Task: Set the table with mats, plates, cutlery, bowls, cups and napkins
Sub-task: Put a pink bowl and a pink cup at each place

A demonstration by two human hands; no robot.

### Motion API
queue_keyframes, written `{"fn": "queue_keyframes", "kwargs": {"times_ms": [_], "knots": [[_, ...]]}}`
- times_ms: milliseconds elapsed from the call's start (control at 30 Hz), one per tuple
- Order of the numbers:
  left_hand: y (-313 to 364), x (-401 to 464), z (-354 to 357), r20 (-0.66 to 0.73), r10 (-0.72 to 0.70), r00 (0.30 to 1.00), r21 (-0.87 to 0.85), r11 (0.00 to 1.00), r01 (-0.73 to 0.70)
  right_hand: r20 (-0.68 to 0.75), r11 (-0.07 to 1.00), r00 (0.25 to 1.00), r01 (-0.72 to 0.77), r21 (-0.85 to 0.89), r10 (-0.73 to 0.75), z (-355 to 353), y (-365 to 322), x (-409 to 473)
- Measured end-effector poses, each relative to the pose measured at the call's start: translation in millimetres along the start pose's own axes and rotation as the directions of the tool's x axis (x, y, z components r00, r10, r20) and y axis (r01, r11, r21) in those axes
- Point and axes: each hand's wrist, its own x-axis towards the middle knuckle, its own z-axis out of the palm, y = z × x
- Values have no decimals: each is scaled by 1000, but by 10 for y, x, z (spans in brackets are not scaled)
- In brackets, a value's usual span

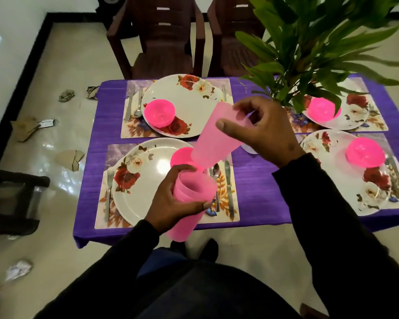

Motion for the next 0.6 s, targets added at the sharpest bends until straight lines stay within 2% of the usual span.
{"fn": "queue_keyframes", "kwargs": {"times_ms": [100,233,433,600], "knots": [[-25,-70,33,-6,13,1000,23,1000,-13,-57,985,998,-21,-170,11,0,85,134],[-28,-109,56,-8,12,1000,31,999,-11,-14,931,998,-67,-359,67,171,241,274],[30,-97,5,-8,16,1000,10,1000,-16,156,864,975,-62,-500,160,594,543,455],[73,-94,-3,-29,27,999,0,1000,-27,229,839,949,-59,-541,214,856,689,548]]}}
